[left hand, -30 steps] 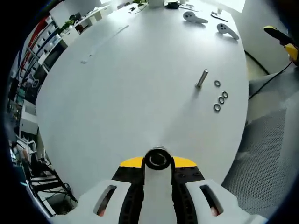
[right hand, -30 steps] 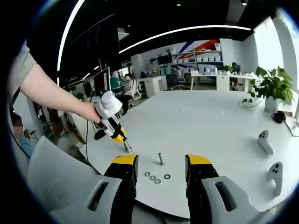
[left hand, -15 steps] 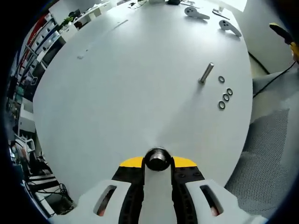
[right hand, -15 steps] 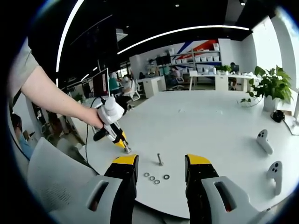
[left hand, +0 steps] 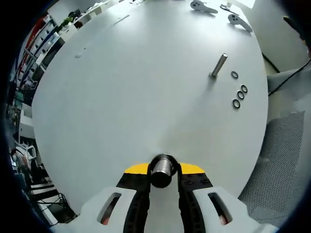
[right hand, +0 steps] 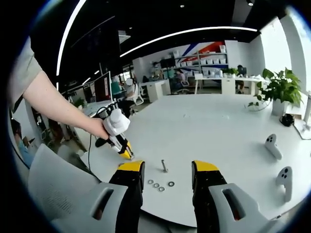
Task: Place the washer onto the threaded stud by aligning its center hole with the stud, sliding it down to the base, and recovering from edge contact or off-axis alignment until the washer reaches the visible bottom stop.
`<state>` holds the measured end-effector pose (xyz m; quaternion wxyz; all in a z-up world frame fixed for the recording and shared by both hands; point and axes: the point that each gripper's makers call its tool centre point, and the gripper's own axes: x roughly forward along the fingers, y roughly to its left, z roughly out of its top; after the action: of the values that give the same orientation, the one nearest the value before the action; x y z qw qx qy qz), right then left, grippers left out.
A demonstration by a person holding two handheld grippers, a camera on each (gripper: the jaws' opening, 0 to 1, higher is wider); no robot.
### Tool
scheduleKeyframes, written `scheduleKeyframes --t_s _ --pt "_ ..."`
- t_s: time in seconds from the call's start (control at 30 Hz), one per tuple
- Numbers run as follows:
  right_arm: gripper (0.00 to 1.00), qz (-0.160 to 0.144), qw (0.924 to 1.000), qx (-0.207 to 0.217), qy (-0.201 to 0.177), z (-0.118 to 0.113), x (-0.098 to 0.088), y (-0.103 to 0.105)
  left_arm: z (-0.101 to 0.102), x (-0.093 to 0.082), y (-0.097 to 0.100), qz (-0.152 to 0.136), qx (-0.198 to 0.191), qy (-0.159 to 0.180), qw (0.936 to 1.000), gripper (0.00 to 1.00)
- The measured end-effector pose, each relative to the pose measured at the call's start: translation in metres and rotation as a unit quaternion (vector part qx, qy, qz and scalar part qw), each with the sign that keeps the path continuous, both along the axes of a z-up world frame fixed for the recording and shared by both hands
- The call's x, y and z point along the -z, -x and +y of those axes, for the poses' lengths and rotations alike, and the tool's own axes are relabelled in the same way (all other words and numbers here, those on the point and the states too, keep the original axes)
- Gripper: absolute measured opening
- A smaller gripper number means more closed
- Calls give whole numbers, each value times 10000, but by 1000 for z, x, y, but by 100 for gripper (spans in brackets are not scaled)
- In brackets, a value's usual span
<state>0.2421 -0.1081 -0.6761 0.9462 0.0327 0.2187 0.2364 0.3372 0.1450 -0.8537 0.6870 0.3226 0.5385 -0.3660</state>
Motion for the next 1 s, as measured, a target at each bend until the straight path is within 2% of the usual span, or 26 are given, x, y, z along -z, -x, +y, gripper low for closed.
scheduleKeyframes --t_s 0.2,0.43,0.47,0.5,0.63,1.0 --pt "41 4 10000 54 29 -2 1 0 -1 3 1 0 21 -2 10000 19" --pt "41 31 9999 42 86 -2 3 0 -1 3 0 63 -150 190 9997 20" --pt "41 39 9999 50 95 -3 3 0 -5 2 0 147 -417 406 9982 21" --pt "41 39 9999 47 98 -3 3 0 -4 1 0 155 -593 465 9970 22" --pt "41 43 9999 5 128 -1 3 0 2 -5 -3 7 -700 465 9965 28" --pt "41 51 9999 -36 121 1 3 1 10 -24 10 -149 -1022 602 9928 28"
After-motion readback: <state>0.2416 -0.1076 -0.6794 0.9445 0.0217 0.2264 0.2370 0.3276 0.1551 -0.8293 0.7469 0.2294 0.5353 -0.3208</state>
